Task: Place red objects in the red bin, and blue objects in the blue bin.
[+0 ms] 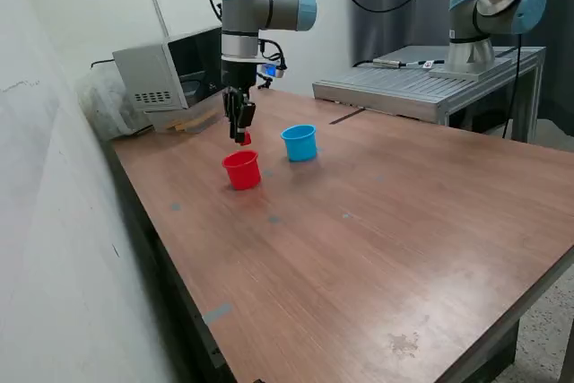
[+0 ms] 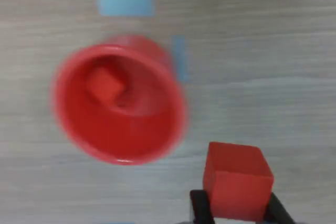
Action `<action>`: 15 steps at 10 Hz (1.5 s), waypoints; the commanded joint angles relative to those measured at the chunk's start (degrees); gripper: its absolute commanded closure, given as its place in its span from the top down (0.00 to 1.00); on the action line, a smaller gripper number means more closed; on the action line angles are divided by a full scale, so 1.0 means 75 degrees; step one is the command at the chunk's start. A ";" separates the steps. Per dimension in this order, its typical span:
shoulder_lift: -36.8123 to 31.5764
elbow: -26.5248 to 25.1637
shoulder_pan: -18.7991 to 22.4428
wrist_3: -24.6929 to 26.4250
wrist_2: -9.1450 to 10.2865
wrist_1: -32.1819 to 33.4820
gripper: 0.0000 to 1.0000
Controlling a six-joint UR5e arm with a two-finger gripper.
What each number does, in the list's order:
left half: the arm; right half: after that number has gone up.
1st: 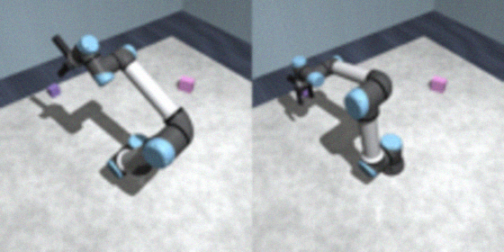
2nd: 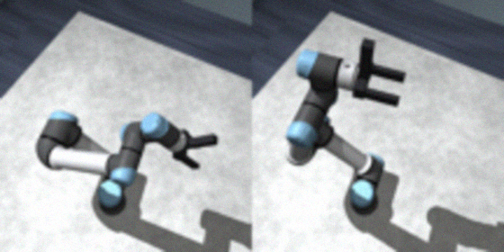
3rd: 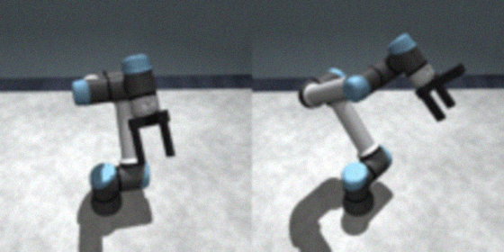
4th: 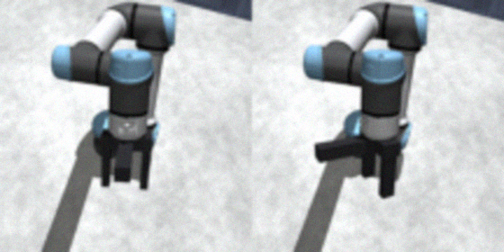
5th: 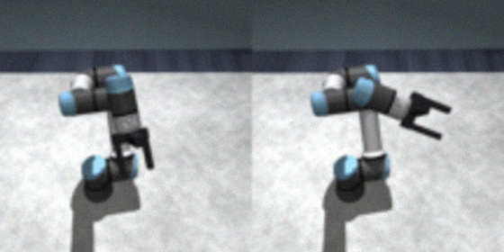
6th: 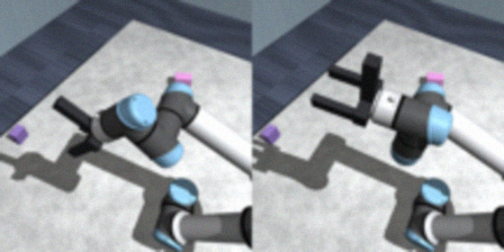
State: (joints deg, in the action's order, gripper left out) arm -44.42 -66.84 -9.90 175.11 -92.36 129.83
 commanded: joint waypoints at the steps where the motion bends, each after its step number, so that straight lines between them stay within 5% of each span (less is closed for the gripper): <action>1: 0.0051 -0.0005 -0.0588 -0.0016 0.0022 -0.0002 0.00; 7: 0.0274 -0.0099 -0.0613 -0.0214 0.0197 0.0022 0.00; 8: 0.0274 -0.0157 -0.0590 -0.0378 0.0244 0.0022 1.00; 13: 0.0042 -0.0379 -0.0496 -0.0462 0.0257 -0.0072 1.00; 15: -0.1473 -0.0987 -0.0007 -0.0346 0.0222 -0.1189 1.00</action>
State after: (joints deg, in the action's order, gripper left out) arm -48.09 -71.44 -12.35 171.89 -90.40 126.41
